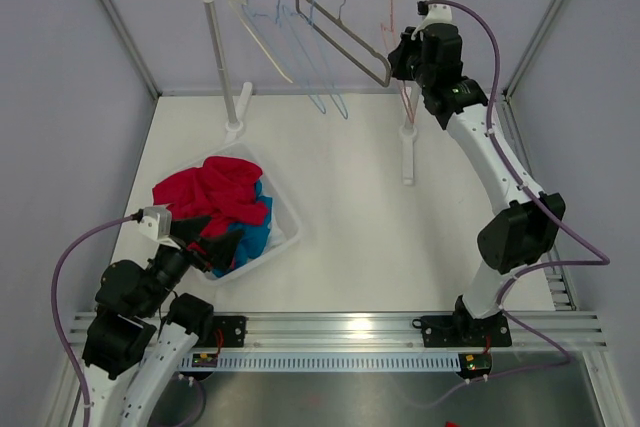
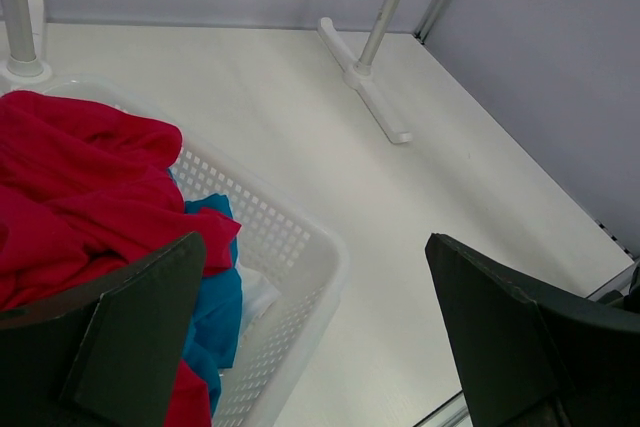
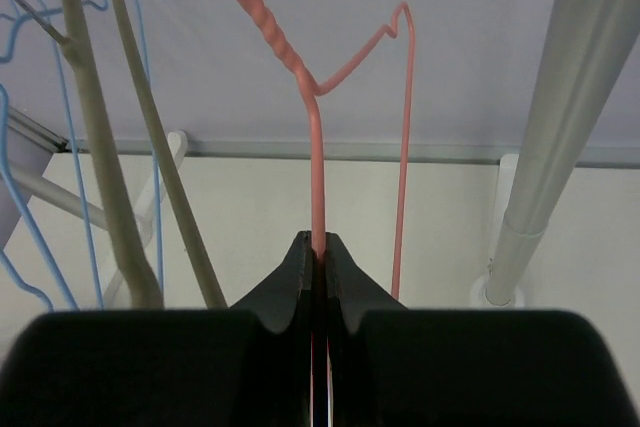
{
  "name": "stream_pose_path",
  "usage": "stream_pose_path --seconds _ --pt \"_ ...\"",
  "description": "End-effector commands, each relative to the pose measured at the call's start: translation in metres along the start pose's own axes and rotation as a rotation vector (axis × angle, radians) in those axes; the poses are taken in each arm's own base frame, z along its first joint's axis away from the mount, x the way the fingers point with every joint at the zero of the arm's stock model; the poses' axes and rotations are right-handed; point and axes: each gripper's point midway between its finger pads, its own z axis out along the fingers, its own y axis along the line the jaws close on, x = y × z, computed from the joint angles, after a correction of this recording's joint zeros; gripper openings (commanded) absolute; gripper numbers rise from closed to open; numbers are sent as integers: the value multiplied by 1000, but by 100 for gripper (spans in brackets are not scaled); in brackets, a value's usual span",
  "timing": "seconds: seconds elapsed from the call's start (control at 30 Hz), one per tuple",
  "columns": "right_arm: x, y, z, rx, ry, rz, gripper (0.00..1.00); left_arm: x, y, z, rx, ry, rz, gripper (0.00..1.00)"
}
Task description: Remove the t-shirt from the hanger
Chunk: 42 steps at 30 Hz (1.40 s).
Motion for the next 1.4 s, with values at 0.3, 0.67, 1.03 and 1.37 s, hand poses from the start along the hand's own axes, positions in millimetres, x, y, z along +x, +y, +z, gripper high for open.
stream_pose_path --seconds 0.3,0.67,1.03,1.37 --pt "-51 2 -72 -19 -180 69 84 -7 2 6 -9 -22 18 99" --pt "37 -25 -219 -49 -238 242 100 -3 5 10 -25 1 9 99" --pt "118 -38 -329 -142 -267 348 100 -5 11 10 -57 -7 3 99" --pt "121 -59 -370 -82 -369 369 99 -6 15 8 -85 -27 -5 99"
